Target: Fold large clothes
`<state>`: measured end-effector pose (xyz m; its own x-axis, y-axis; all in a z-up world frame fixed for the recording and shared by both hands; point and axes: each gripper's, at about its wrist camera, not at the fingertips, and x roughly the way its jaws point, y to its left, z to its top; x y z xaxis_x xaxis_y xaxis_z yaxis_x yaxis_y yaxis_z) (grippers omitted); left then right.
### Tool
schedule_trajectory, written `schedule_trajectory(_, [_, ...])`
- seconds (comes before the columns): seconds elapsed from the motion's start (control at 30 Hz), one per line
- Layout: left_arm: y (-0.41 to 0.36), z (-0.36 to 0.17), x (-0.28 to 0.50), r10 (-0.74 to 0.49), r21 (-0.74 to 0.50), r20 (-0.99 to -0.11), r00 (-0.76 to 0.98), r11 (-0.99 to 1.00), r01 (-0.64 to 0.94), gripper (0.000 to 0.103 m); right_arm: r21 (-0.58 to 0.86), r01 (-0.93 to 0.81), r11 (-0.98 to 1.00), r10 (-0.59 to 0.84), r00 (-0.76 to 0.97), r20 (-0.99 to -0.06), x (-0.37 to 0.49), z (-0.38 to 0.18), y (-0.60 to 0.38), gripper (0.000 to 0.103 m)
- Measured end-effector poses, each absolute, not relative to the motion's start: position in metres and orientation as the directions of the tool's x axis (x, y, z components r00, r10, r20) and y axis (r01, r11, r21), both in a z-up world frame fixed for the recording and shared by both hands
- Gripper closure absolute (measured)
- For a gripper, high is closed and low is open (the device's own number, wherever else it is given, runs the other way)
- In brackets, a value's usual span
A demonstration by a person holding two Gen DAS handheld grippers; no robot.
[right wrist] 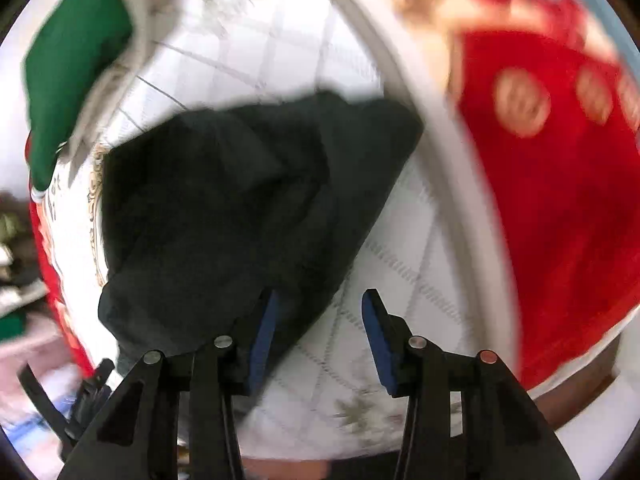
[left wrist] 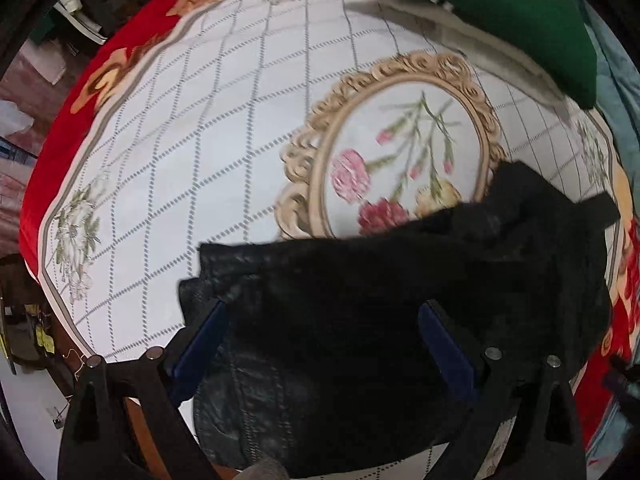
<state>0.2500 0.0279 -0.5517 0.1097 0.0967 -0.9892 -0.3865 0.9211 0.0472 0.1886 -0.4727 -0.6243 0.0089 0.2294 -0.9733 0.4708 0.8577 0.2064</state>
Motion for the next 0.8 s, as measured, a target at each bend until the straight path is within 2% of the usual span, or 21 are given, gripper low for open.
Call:
schedule_trajectory(0.07, [0.023, -0.557, 0.251, 0.099, 0.053, -0.990, 0.098, 0.920, -0.388, 0.006, 0.296, 0.369, 0.881, 0.295, 0.059, -0.954, 0.203, -0.610, -0.456, 0.056])
schedule_trajectory(0.2, [0.019, -0.558, 0.257, 0.111, 0.062, -0.989, 0.101, 0.915, -0.399, 0.006, 0.402, 0.142, 0.905, 0.401, 0.037, -0.915, 0.268, -0.633, -0.386, 0.058])
schedule_trajectory(0.23, [0.018, -0.557, 0.259, 0.118, 0.067, -0.987, 0.105, 0.915, -0.399, 0.006, 0.394, 0.110, 0.912, 0.394, 0.027, -0.919, 0.283, -0.640, -0.371, 0.062])
schedule_trajectory(0.37, [0.011, -0.556, 0.269, 0.139, 0.084, -0.984, 0.115, 0.917, -0.390, 0.006, 0.250, -0.020, 0.968, 0.250, -0.033, -0.968, 0.337, -0.696, -0.314, 0.063])
schedule_trajectory(0.47, [-0.001, -0.566, 0.281, 0.142, 0.093, -0.984, 0.107, 0.923, -0.372, 0.006, 0.267, 0.025, 0.963, 0.268, -0.062, -0.961, 0.348, -0.704, -0.320, 0.063])
schedule_trajectory(0.53, [-0.008, -0.577, 0.288, 0.142, 0.101, -0.986, 0.090, 0.927, -0.361, 0.006, 0.358, 0.084, 0.930, 0.364, -0.081, -0.928, 0.353, -0.692, -0.337, 0.063])
schedule_trajectory(0.6, [-0.013, -0.593, 0.292, 0.130, 0.101, -0.990, 0.059, 0.930, -0.355, 0.006, 0.455, 0.165, 0.875, 0.466, -0.030, -0.884, 0.341, -0.670, -0.375, 0.054])
schedule_trajectory(0.63, [-0.013, -0.601, 0.293, 0.129, 0.104, -0.990, 0.048, 0.928, -0.358, 0.006, 0.479, 0.193, 0.856, 0.487, 0.005, -0.873, 0.330, -0.658, -0.396, 0.042])
schedule_trajectory(0.7, [-0.010, -0.610, 0.293, 0.121, 0.099, -0.992, 0.038, 0.923, -0.372, 0.000, 0.501, 0.242, 0.831, 0.500, 0.071, -0.863, 0.304, -0.641, -0.439, 0.037])
schedule_trajectory(0.73, [-0.006, -0.613, 0.293, 0.110, 0.087, -0.993, 0.037, 0.919, -0.385, 0.000, 0.500, 0.264, 0.825, 0.495, 0.087, -0.864, 0.291, -0.639, -0.457, 0.033])
schedule_trajectory(0.8, [0.000, -0.617, 0.291, 0.074, 0.054, -0.997, 0.033, 0.910, -0.410, 0.000, 0.494, 0.333, 0.803, 0.491, 0.100, -0.865, 0.271, -0.648, -0.490, 0.032])
